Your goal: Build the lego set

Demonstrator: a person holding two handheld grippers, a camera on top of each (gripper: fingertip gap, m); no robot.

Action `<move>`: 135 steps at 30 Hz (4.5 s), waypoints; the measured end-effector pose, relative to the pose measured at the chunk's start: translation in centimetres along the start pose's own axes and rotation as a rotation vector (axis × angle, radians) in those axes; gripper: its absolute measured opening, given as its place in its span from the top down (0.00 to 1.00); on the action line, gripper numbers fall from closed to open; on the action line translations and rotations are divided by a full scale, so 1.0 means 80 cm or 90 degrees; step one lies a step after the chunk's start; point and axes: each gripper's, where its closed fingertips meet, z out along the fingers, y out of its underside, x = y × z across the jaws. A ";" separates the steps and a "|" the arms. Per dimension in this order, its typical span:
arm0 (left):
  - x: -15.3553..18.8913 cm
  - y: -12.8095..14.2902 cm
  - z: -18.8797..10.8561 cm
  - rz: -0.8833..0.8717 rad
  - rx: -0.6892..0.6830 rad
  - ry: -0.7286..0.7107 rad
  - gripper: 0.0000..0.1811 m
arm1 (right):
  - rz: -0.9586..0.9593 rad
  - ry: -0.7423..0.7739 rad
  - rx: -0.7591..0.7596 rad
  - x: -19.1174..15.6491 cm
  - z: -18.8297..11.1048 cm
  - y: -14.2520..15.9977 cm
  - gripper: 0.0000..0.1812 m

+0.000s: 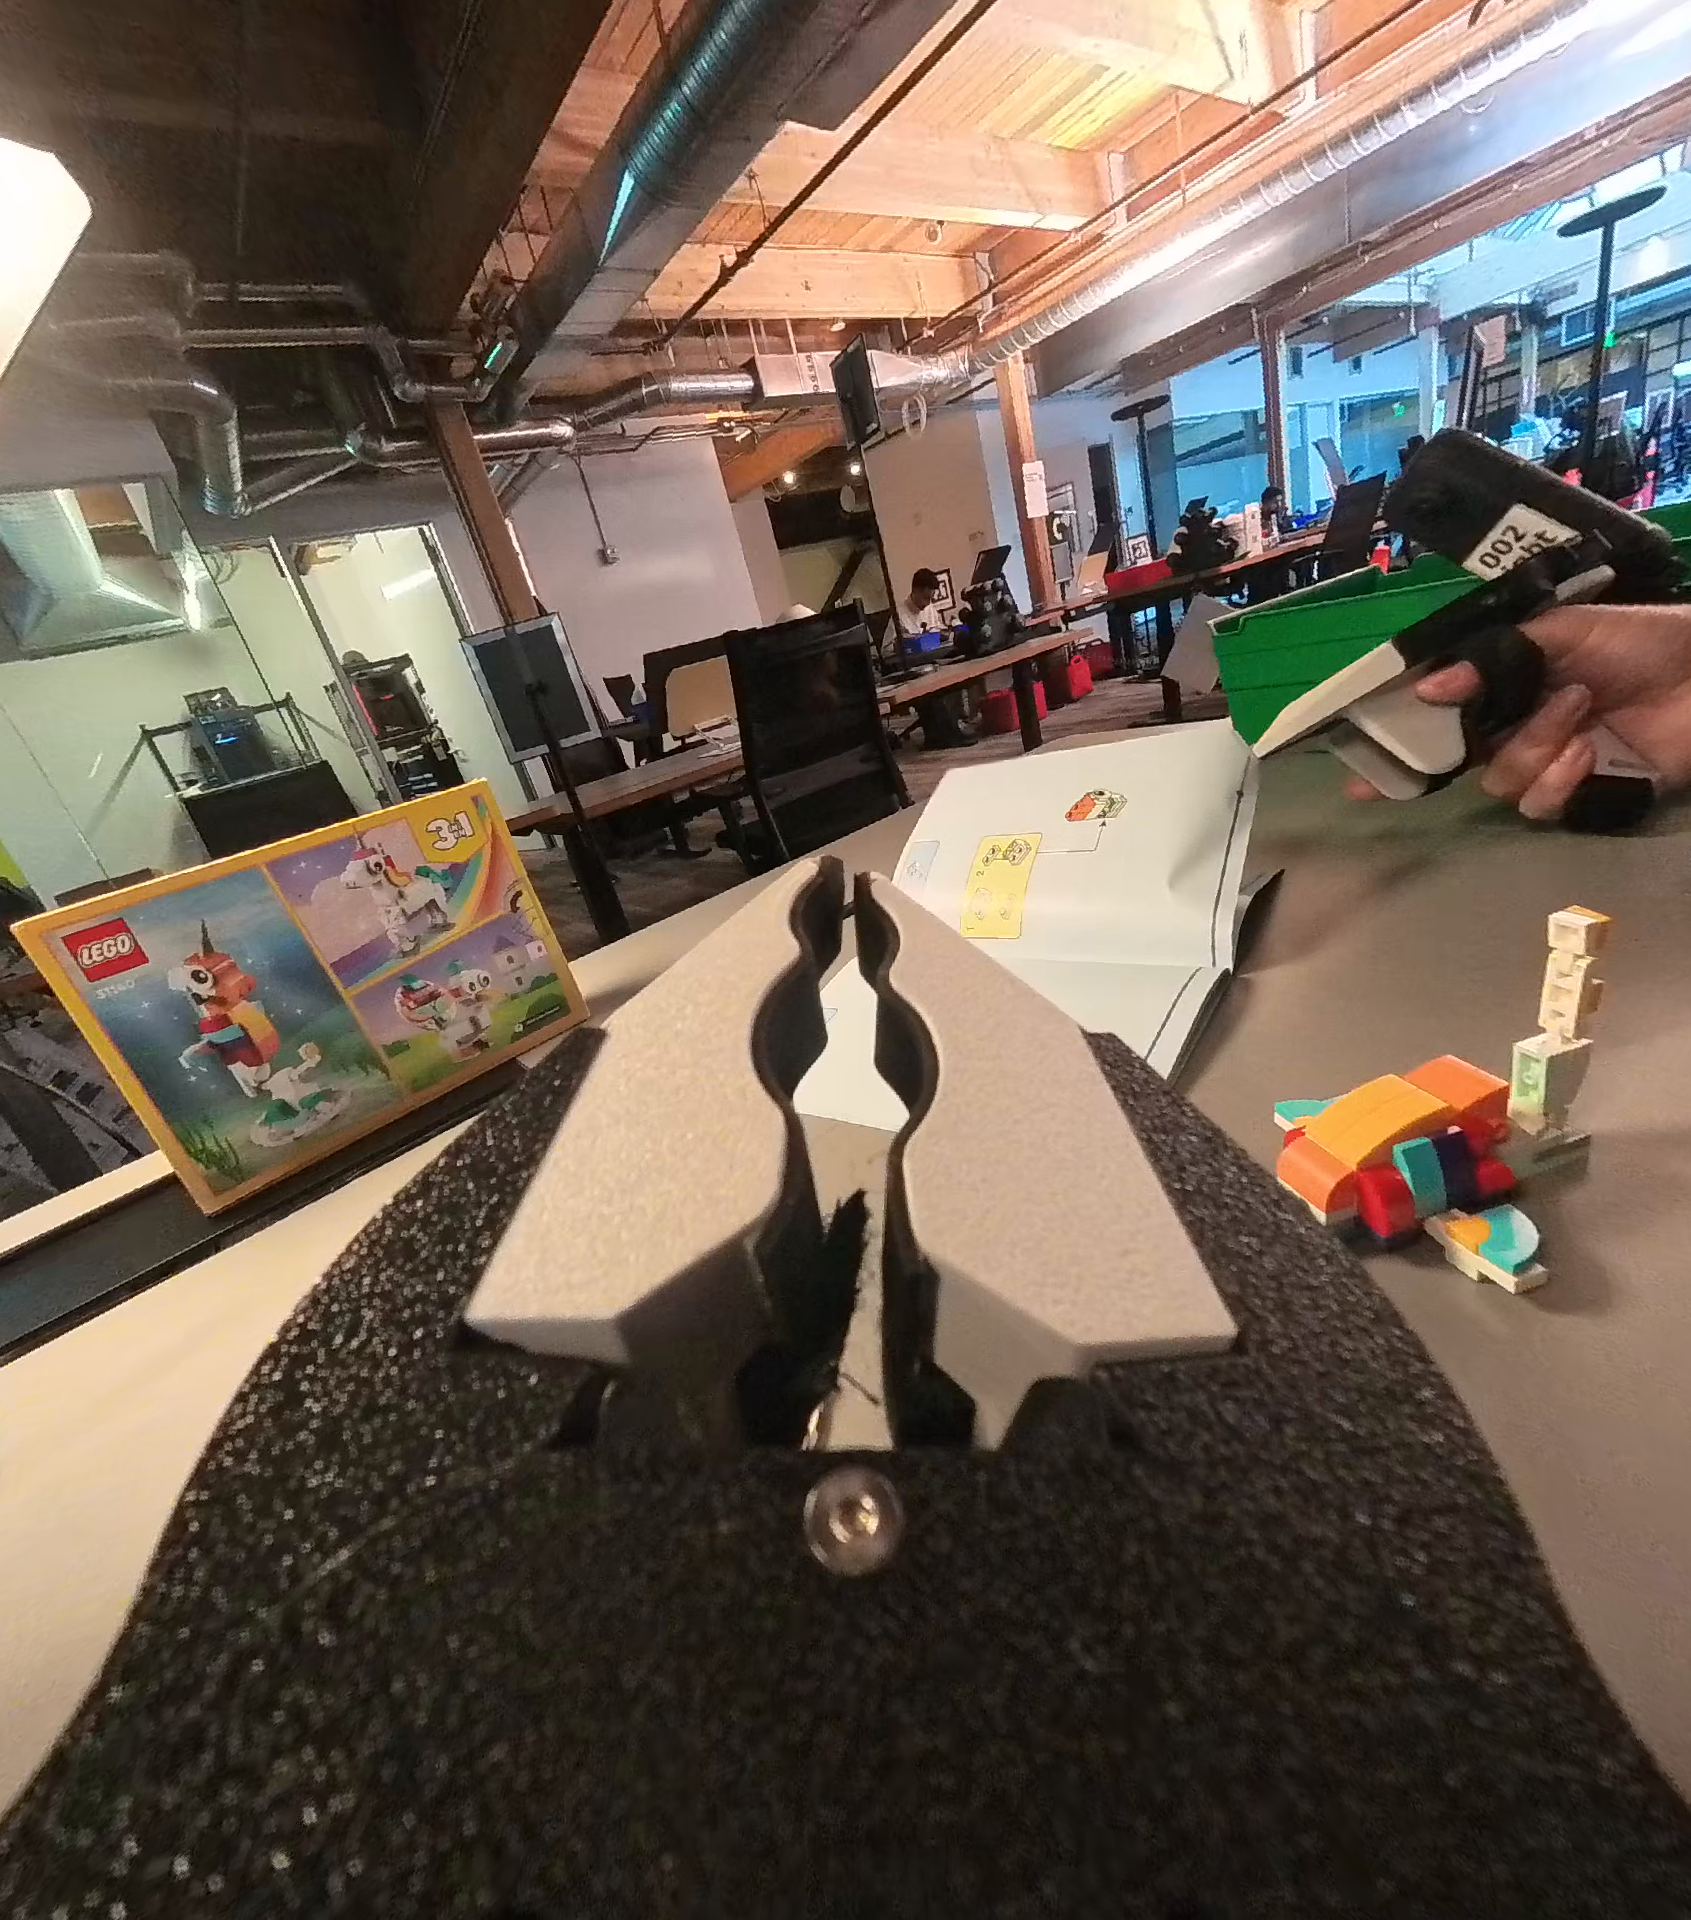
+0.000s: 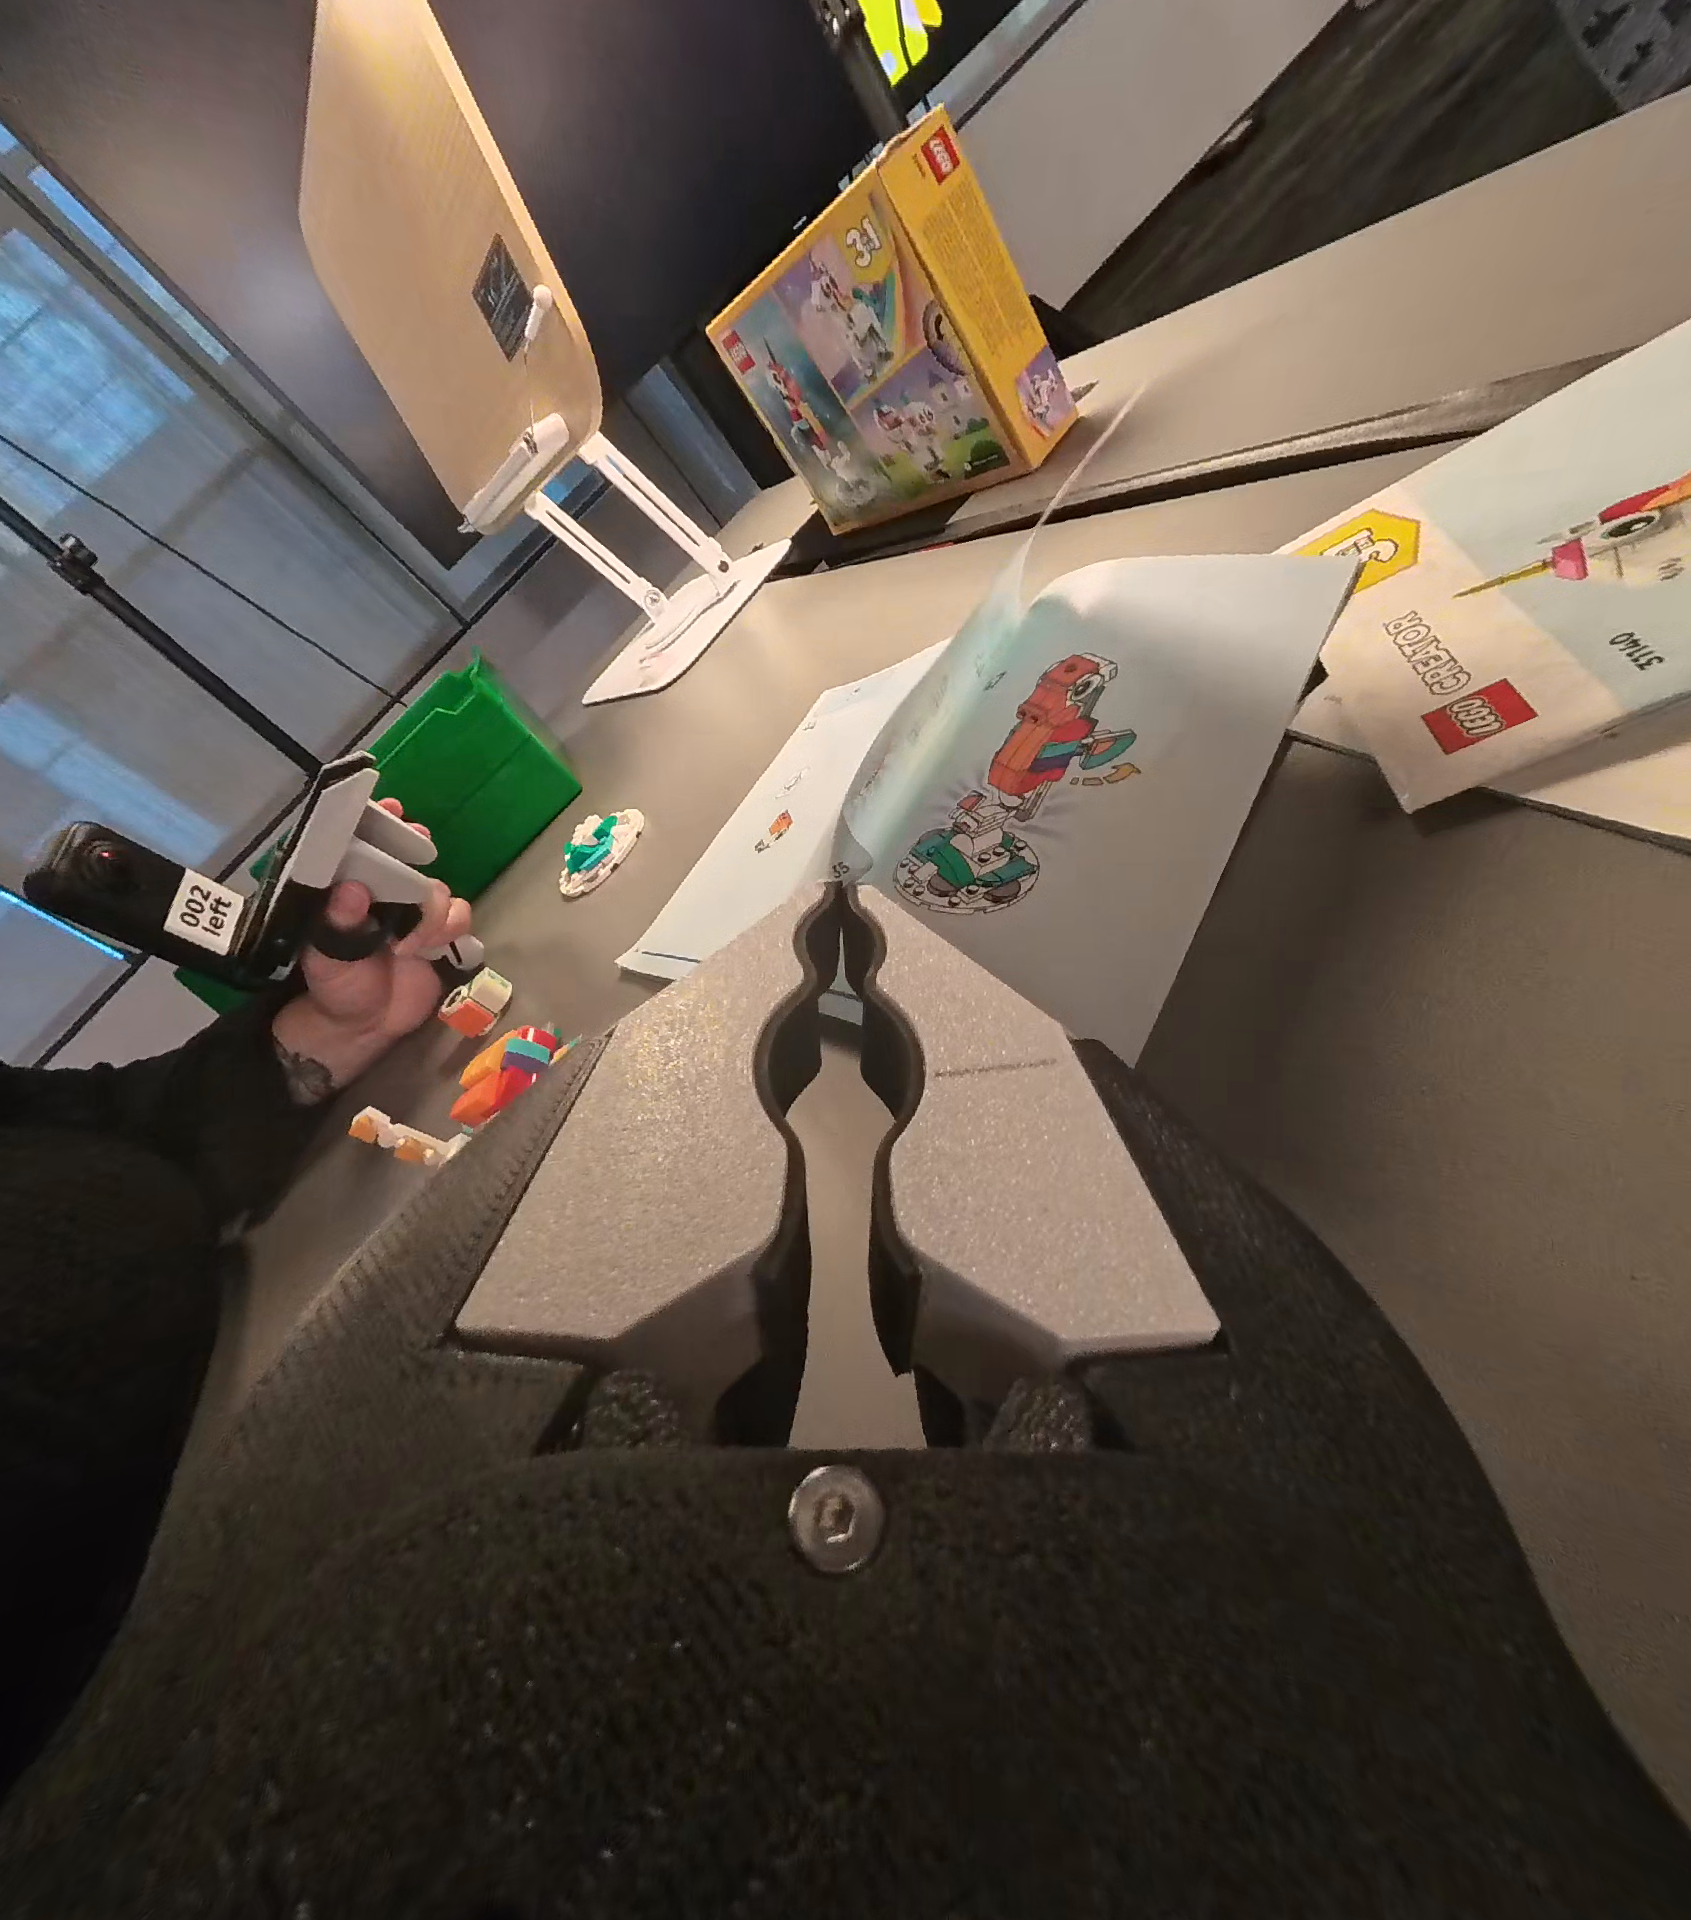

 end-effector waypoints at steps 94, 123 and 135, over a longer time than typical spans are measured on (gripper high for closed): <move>0.004 0.013 -0.063 -0.017 -0.125 0.111 0.94 | 0.003 -0.053 -0.019 -0.010 0.001 0.009 1.00; 0.069 0.091 -0.108 -0.090 -0.446 0.323 0.75 | 0.007 -0.057 -0.026 -0.011 0.002 0.011 1.00; 0.064 0.107 -0.103 -0.083 -0.469 0.287 0.69 | 0.007 -0.058 -0.027 -0.011 0.002 0.011 1.00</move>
